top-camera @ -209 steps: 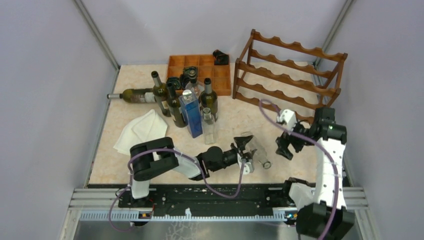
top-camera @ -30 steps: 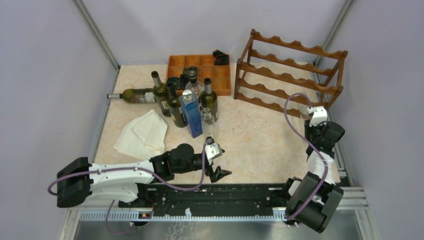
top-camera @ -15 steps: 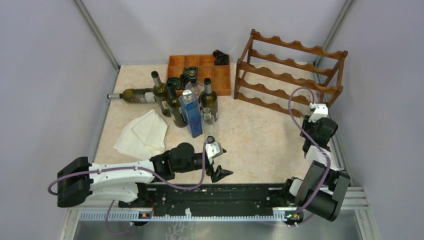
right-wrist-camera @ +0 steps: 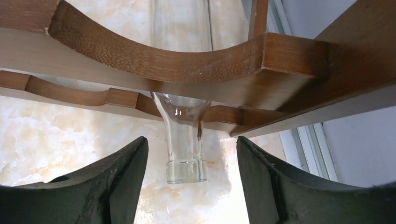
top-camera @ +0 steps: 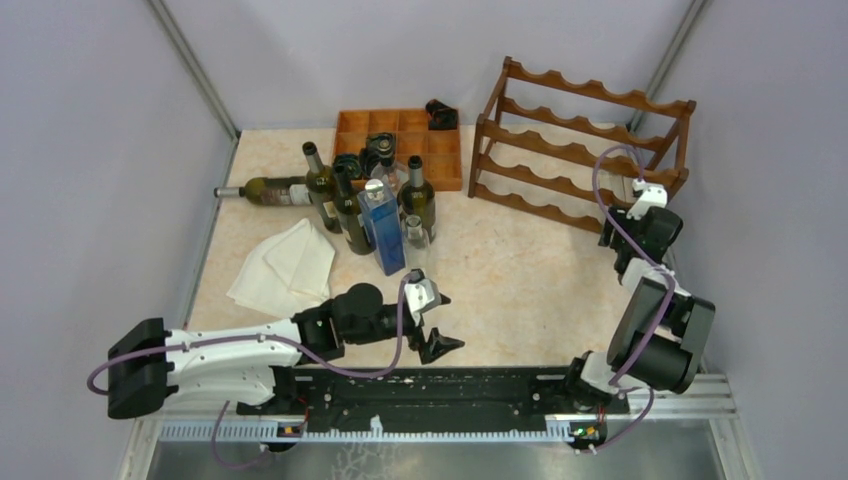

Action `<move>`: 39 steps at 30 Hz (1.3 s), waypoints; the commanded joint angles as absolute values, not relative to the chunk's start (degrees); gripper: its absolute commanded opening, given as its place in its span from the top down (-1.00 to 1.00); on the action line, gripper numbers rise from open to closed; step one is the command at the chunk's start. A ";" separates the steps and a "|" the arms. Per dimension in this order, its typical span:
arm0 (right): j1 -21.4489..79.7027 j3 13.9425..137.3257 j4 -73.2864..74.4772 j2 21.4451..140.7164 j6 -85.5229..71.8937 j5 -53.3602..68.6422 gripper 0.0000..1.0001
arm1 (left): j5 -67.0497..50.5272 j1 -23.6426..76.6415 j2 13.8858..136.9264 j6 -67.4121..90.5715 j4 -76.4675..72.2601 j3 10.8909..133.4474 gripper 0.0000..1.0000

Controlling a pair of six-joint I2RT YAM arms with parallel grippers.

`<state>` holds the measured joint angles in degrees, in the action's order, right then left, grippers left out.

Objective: Put the wine bottle on the wine rack
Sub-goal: Place the wine bottle in the wine rack.

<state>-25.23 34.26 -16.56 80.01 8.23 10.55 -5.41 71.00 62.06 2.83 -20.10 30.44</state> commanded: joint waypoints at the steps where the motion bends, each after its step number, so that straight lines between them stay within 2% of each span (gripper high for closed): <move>1: -24.74 35.92 -17.58 76.87 7.76 11.00 -0.41 | -5.25 71.10 58.78 4.98 -20.47 30.76 -0.97; 7: -24.78 34.97 -12.12 71.89 10.76 11.94 -0.49 | -5.83 71.10 56.58 6.27 -19.89 29.70 -0.97; 12: -25.50 34.22 -7.41 66.23 15.85 12.89 -0.49 | -4.04 71.10 53.67 7.19 -20.55 26.20 -0.97; 18: -26.26 32.75 -3.68 59.55 21.97 15.77 -0.37 | -0.71 71.10 48.82 6.44 -24.58 20.27 -0.98; 20: -26.63 32.80 -2.64 58.48 22.57 15.34 -0.26 | 3.05 71.10 47.78 6.87 -25.33 18.71 -0.97; 27: -28.67 34.87 2.92 61.30 21.16 17.83 -0.09 | 8.56 71.10 47.75 2.21 -35.35 11.91 -0.97; 30: -29.50 34.46 2.45 63.63 22.08 20.66 -0.26 | 10.66 71.10 47.85 0.92 -36.29 11.17 -0.97; 33: -30.00 34.73 2.61 65.47 22.70 22.23 -0.27 | 11.30 71.10 47.75 -1.96 -37.61 10.76 -0.97; 39: -30.14 33.82 -2.33 67.30 19.47 21.18 0.00 | 11.40 71.02 49.67 -4.74 -46.22 7.98 -0.97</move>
